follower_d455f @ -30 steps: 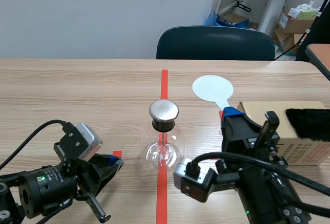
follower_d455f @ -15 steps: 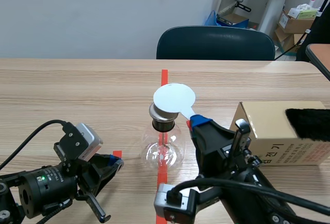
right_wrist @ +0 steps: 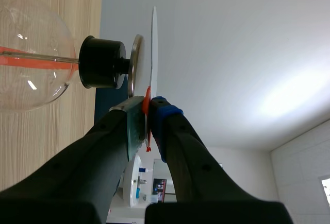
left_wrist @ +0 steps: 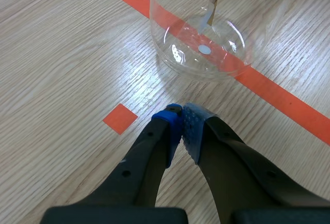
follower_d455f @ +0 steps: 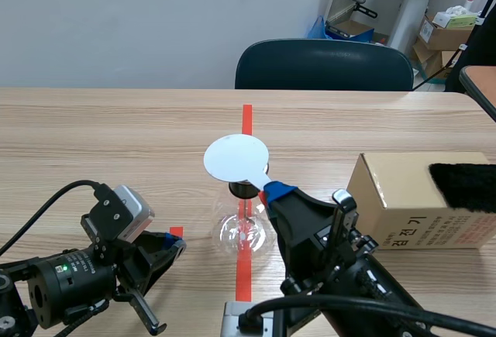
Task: Do the electroscope experiment
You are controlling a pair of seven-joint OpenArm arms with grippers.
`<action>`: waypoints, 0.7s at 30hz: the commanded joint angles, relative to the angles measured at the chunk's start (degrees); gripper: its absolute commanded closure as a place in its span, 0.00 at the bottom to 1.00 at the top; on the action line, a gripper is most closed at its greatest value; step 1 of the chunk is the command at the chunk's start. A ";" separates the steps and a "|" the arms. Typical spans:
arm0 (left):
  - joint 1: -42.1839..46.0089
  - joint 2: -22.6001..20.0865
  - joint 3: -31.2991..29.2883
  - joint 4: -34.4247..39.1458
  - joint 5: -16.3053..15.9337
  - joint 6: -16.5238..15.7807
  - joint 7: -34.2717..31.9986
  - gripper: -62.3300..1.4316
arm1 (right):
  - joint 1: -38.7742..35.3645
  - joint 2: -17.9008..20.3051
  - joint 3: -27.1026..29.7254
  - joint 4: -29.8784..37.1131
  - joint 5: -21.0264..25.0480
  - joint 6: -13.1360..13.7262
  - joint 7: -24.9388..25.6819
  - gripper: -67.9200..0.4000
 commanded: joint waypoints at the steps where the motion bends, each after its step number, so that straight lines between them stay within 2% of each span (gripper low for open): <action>1: -0.17 0.33 -0.28 1.20 0.04 -0.11 -0.96 0.94 | 0.55 0.63 0.04 0.50 0.00 -0.83 -0.39 0.98; 17: -0.20 1.09 -0.28 1.20 0.09 -0.07 -0.94 0.94 | 0.52 0.63 0.04 0.50 0.00 -0.83 -0.48 0.98; 21: -0.20 1.09 -0.31 1.20 0.96 -0.07 -0.94 0.94 | 0.52 0.63 0.04 0.50 0.00 -0.83 -2.12 0.98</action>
